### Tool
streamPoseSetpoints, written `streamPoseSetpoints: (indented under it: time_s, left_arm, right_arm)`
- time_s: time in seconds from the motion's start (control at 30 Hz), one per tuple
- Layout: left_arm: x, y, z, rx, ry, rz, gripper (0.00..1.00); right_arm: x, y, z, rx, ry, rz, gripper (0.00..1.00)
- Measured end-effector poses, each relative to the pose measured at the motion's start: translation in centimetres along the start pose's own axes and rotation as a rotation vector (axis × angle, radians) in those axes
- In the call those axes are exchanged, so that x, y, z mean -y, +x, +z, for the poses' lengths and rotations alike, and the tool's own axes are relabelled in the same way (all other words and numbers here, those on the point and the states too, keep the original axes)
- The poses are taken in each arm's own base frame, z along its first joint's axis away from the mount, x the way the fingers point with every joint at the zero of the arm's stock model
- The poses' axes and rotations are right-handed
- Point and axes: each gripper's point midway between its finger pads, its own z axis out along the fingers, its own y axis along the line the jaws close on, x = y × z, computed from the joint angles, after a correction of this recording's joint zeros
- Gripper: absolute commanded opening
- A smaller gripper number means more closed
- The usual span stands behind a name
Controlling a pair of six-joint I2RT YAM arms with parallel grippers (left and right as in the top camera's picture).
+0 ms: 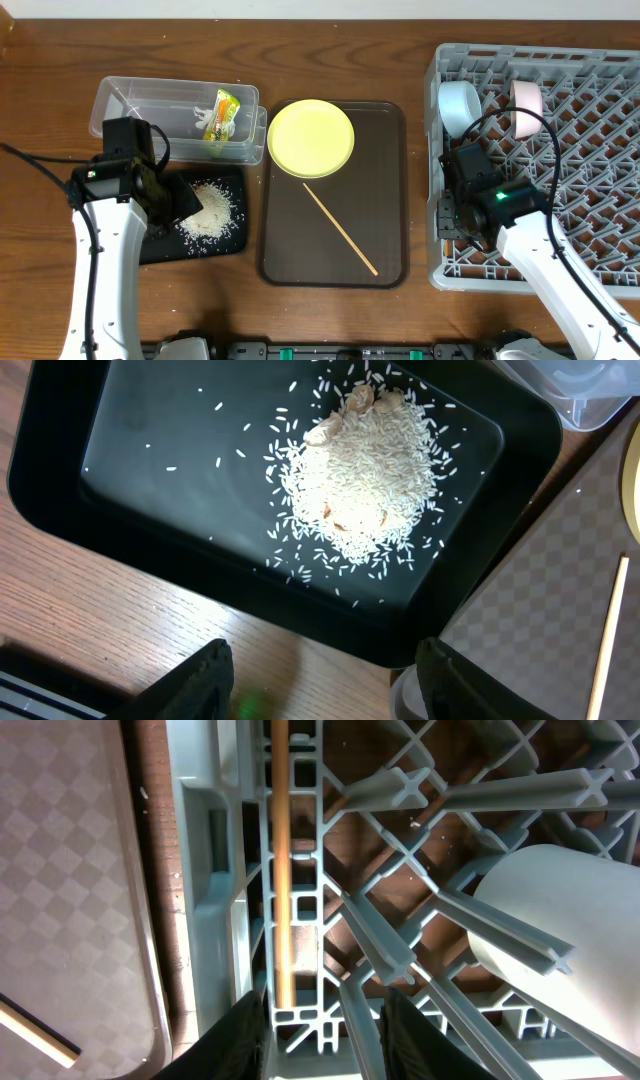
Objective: Sort waste into correct bins and load items into the dishwasher rack
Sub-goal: 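Insert the chopstick upright into the rack's left edge slot, then reach the right gripper to the second chopstick and grasp it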
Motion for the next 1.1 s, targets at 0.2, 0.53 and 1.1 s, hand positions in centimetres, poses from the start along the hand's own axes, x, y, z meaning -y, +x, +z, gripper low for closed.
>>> streamPoseSetpoints:
  time_s: [0.2, 0.53, 1.1]
  left_arm:
    - [0.0, 0.0, 0.0, 0.000, 0.000, 0.000, 0.62]
    - [0.0, 0.0, 0.0, 0.000, 0.000, 0.000, 0.62]
    - [0.0, 0.0, 0.0, 0.000, 0.001, 0.000, 0.62]
  right_arm:
    - [-1.0, -1.4, -1.6, 0.031, -0.051, -0.033, 0.44]
    - [-9.0, -6.9, -7.9, 0.256, -0.389, -0.130, 0.58]
    - [-20.1, 2.1, 1.5, -0.063, -0.387, -0.606, 0.57]
